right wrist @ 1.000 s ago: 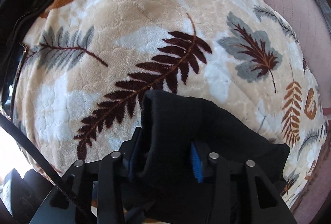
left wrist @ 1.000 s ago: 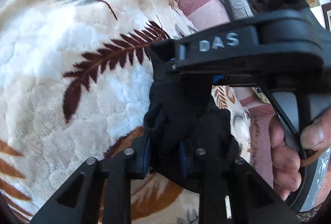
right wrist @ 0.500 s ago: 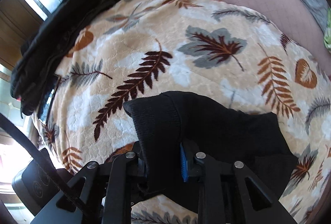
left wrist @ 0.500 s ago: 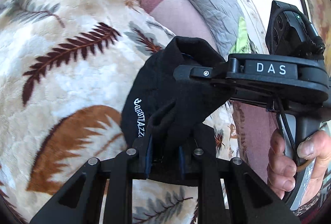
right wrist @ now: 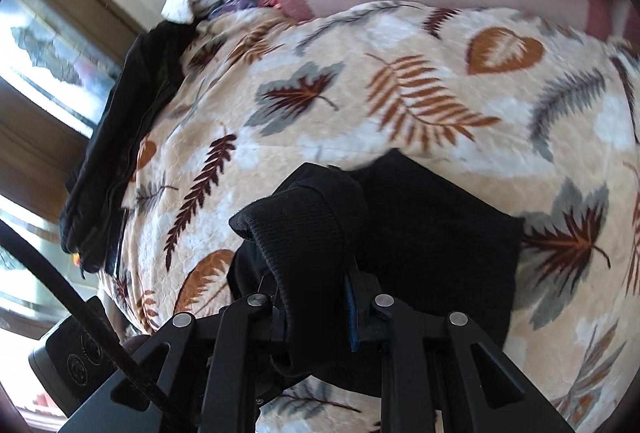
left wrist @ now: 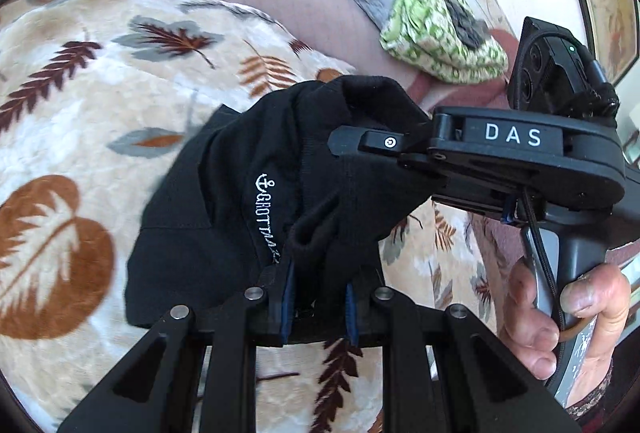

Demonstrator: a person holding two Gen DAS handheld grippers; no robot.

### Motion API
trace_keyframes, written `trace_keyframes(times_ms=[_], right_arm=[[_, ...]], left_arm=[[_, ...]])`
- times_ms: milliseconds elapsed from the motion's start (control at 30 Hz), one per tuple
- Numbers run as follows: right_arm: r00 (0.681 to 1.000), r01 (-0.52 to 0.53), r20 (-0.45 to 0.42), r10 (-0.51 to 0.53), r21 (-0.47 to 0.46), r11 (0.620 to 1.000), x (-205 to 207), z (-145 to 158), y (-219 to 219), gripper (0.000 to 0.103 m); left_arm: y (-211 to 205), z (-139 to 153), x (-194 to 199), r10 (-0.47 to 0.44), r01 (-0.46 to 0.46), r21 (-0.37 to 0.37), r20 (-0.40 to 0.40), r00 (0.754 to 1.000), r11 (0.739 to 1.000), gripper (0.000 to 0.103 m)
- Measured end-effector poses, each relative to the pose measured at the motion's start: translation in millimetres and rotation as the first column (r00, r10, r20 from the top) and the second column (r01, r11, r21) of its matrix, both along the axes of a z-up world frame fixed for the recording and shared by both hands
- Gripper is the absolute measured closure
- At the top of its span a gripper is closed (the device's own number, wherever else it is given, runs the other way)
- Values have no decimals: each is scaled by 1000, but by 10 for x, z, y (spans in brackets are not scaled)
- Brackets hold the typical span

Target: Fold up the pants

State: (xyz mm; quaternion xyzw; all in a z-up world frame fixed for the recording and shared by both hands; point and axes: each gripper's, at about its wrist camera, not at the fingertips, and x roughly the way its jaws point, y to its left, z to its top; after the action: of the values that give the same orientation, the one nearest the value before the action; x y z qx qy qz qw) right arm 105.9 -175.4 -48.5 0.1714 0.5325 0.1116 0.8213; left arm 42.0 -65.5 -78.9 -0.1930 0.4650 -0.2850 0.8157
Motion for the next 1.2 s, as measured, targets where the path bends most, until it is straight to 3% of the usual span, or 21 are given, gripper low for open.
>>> trace_keyframes(times_ms=[267, 300, 367, 500, 567, 700, 833, 900, 1033, 1200], right_arm=[[990, 139, 1, -140, 116, 983, -256, -319, -900, 83], [989, 147, 6, -149, 130, 981, -286, -369, -983, 83], [985, 169, 7, -171, 143, 975, -327, -445, -1099, 72], [965, 259, 18, -260, 46, 965, -439, -557, -1339, 67], [952, 306, 22, -305, 1, 952, -492, -584, -1468, 55], [915, 398, 83, -395, -19, 917, -696, -415, -1679, 53], [930, 310, 174, -323, 99, 946, -817, -98, -1456, 53], [944, 270, 177, -278, 67, 961, -780, -54, -1253, 54], [952, 288, 118, -282, -36, 957, -676, -285, -1037, 53], [945, 323, 54, -322, -9, 946, -661, -652, -989, 53]], left_arm=[[-669, -113, -65, -96, 93, 106, 20, 995, 990, 83], [-712, -115, -78, -108, 104, 116, 28, 994, 988, 78], [-751, -88, -125, -136, 130, 124, 42, 990, 984, 70], [-593, 58, -271, -195, 192, 55, 48, 980, 980, 55], [-421, 161, -335, -201, 200, 23, 62, 978, 980, 48], [27, 282, -376, -121, 120, 10, 119, 986, 993, 43], [395, 201, -246, -4, -1, 45, 117, 993, 999, 42], [550, 114, -187, 43, -48, 50, 92, 995, 998, 42], [764, -29, -166, 83, -87, 57, 76, 994, 995, 42], [909, -165, -141, 107, -112, 63, 80, 991, 992, 42]])
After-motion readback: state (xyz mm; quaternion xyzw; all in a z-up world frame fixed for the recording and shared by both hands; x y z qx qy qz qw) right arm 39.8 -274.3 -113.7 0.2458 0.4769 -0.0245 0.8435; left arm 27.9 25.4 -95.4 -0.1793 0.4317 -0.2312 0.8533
